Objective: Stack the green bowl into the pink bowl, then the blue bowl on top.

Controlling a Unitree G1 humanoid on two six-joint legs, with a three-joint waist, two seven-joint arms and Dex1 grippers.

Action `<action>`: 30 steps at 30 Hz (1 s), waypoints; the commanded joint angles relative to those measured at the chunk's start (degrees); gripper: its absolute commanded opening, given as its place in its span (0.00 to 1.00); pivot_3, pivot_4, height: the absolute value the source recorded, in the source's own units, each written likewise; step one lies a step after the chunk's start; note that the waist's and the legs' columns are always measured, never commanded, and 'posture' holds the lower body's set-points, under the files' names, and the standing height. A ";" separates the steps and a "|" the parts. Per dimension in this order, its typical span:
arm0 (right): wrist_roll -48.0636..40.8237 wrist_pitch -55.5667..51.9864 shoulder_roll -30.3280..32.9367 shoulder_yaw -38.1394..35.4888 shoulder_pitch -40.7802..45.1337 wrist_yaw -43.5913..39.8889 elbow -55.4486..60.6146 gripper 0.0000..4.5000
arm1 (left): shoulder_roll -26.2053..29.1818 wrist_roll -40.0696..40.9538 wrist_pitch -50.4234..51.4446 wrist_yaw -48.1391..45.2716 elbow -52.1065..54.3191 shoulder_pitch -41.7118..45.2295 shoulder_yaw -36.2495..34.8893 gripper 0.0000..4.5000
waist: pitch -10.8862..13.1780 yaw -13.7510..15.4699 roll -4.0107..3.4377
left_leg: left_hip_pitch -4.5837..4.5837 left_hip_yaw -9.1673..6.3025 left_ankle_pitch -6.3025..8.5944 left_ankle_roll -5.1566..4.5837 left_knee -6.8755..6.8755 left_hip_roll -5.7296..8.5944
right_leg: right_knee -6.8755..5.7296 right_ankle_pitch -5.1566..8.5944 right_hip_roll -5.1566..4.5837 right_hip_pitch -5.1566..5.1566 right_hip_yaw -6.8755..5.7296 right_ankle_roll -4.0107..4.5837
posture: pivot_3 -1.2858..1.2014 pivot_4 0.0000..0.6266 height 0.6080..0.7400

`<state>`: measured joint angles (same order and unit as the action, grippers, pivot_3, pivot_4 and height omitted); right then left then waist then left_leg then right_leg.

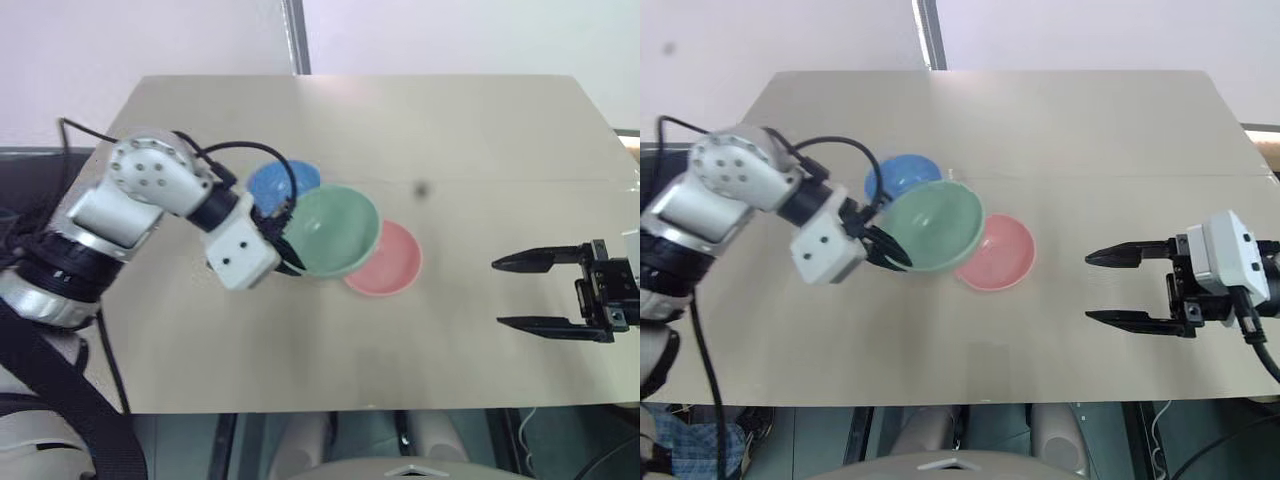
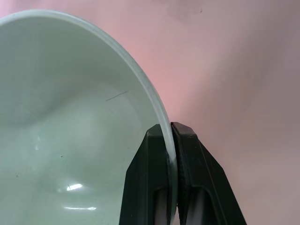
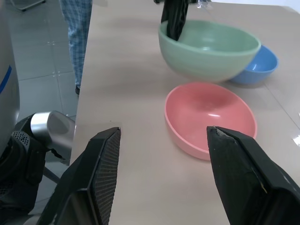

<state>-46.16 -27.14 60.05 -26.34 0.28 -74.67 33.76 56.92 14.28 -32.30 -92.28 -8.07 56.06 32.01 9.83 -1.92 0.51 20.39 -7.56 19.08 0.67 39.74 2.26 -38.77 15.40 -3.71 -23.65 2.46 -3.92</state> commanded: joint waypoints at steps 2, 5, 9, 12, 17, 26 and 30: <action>-0.93 0.82 0.04 -1.30 0.27 0.01 0.92 0.72 | -5.17 -4.43 -6.64 -0.21 -8.40 4.15 -2.34 0.01 | 0.00 -0.09 0.00 | 0.15 -0.09 0.00 -0.01 0.18 0.01 | -0.02 0.00 0.01 -0.02 -0.11 0.00 | 0.52 0.24 1.00; -0.93 1.03 0.05 -0.87 0.91 0.07 0.62 0.72 | -10.24 -6.21 -9.83 -0.21 -14.13 7.21 -2.80 0.01 | 0.01 -0.09 0.01 | 0.31 -0.15 0.04 -0.06 0.41 0.03 | -0.03 0.00 0.00 -0.04 -0.18 -0.01 | 0.52 0.24 1.00; -0.85 1.12 0.18 -0.53 1.51 -0.10 0.23 0.72 | -13.51 -6.20 -13.00 -0.22 -17.83 9.63 -2.02 0.01 | 0.02 -0.10 0.03 | 0.35 -0.21 0.04 -0.07 0.47 0.06 | -0.03 -0.01 -0.02 -0.04 -0.23 -0.02 | 0.52 0.24 1.00; -0.81 1.06 0.13 -0.64 1.40 0.04 0.44 0.72 | -13.86 -5.10 -14.49 -0.22 -17.91 9.99 -0.65 0.01 | 0.03 -0.38 0.03 | 0.34 -0.22 0.04 -0.07 0.46 0.05 | -0.05 -0.01 -0.02 -0.05 -0.22 -0.01 | 0.52 0.24 1.00; -0.72 0.95 -0.06 -1.18 0.63 0.37 0.91 0.72 | -12.13 -1.74 -13.92 -0.22 -15.13 9.56 2.30 0.01 | 0.03 -0.27 0.03 | 0.34 -0.24 0.04 -0.07 0.47 0.05 | -0.07 -0.01 -0.03 -0.05 -0.23 -0.02 | 0.52 0.24 1.00; -0.65 1.13 -0.26 -1.32 -0.01 0.86 1.21 0.72 | -11.48 1.33 -13.55 -0.22 -13.95 9.55 4.18 0.32 | 0.03 -0.20 0.03 | 0.34 -0.27 0.04 -0.07 0.48 0.05 | -0.08 -0.01 -0.03 -0.04 -0.25 -0.02 | 0.52 0.24 1.00; -0.66 1.10 -0.24 -1.40 -0.15 0.94 1.19 0.72 | -11.30 3.06 -13.46 -0.22 -13.10 9.03 4.91 0.62 | 0.03 -0.12 0.04 | 0.37 -0.30 0.04 -0.07 0.52 0.06 | -0.08 -0.01 -0.03 -0.04 -0.28 -0.02 | 0.52 0.24 1.00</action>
<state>-46.18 -26.90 59.77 -25.78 0.30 -73.70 33.81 44.96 15.26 -45.70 -92.28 -22.93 64.73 38.12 9.86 -2.03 0.55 20.75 -7.86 19.12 0.59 40.26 2.32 -38.85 15.40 -3.74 -23.69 2.18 -3.94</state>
